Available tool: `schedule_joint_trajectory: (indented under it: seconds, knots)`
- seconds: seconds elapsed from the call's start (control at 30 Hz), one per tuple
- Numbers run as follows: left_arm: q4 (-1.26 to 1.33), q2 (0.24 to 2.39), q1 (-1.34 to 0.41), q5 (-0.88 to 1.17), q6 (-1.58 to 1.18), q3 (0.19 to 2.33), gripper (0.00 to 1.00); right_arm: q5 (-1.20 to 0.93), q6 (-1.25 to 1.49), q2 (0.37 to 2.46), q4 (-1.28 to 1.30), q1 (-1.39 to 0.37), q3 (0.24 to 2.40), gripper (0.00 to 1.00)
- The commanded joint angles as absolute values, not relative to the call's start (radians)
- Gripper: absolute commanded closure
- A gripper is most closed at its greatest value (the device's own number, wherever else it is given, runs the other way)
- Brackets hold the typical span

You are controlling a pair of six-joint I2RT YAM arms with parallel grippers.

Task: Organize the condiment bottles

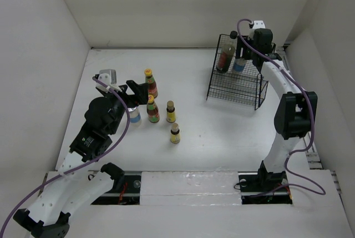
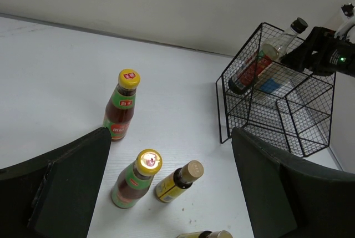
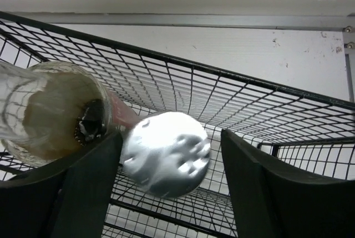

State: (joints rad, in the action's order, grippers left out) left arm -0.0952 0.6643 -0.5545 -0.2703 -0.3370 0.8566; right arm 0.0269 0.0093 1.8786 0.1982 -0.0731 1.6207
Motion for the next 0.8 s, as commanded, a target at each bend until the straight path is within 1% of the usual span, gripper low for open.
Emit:
schedule_joint_trajectory:
  seconds: [0.0, 0.1, 0.2, 0.3, 0.37, 0.4, 0.43, 0.47, 0.5, 0.53, 0.57, 0.63, 0.67, 0.73, 0.77]
  knots:
    - [-0.049, 0.660, -0.554, -0.281, -0.322, 0.879, 0.14, 0.060, 0.012, 1.787, 0.161, -0.083, 1.647, 0.21]
    - [-0.049, 0.660, -0.554, -0.293, -0.322, 0.879, 0.14, 0.072, 0.012, 1.744, 0.161, -0.094, 1.647, 0.19]
    - [-0.049, 0.649, -0.554, -0.311, -0.331, 0.879, 0.14, 0.083, 0.012, 1.669, 0.150, -0.114, 1.628, 0.19]
    - [-0.058, 0.629, -0.554, -0.362, -0.343, 0.870, 0.14, 0.063, -0.009, 1.586, 0.108, -0.164, 1.586, 0.23]
    - [-0.058, 0.608, -0.554, -0.394, -0.353, 0.870, 0.14, 0.019, -0.037, 1.530, 0.062, -0.204, 1.527, 0.36]
    - [-0.058, 0.607, -0.554, -0.437, -0.368, 0.870, 0.14, -0.053, -0.037, 1.516, 0.046, -0.254, 1.507, 0.46]
    - [-0.058, 0.591, -0.554, -0.460, -0.368, 0.870, 0.14, -0.095, -0.037, 1.506, 0.026, -0.283, 1.459, 0.80]
    - [-0.070, 0.569, -0.554, -0.488, -0.394, 0.861, 0.14, -0.139, -0.037, 1.506, 0.003, -0.317, 1.433, 0.89]
    - [-0.080, 0.558, -0.554, -0.539, -0.394, 0.861, 0.14, -0.191, -0.037, 1.506, -0.044, -0.352, 1.413, 0.92]
    - [-0.080, 0.546, -0.554, -0.561, -0.409, 0.861, 0.14, -0.278, -0.049, 1.526, -0.044, -0.432, 1.401, 0.92]
    - [-0.080, 0.520, -0.554, -0.580, -0.410, 0.861, 0.14, -0.307, -0.049, 1.569, -0.055, -0.475, 1.401, 0.83]
    - [-0.080, 0.509, -0.554, -0.609, -0.419, 0.848, 0.14, -0.365, -0.087, 1.615, -0.055, -0.594, 1.411, 0.60]
    - [-0.080, 0.496, -0.554, -0.609, -0.419, 0.848, 0.14, -0.379, -0.097, 1.637, -0.055, -0.629, 1.423, 0.39]
    - [-0.080, 0.495, -0.554, -0.600, -0.419, 0.848, 0.14, -0.400, -0.139, 1.681, -0.044, -0.710, 1.433, 0.30]
    - [-0.080, 0.495, -0.554, -0.600, -0.419, 0.848, 0.14, -0.400, -0.152, 1.681, -0.044, -0.731, 1.442, 0.23]
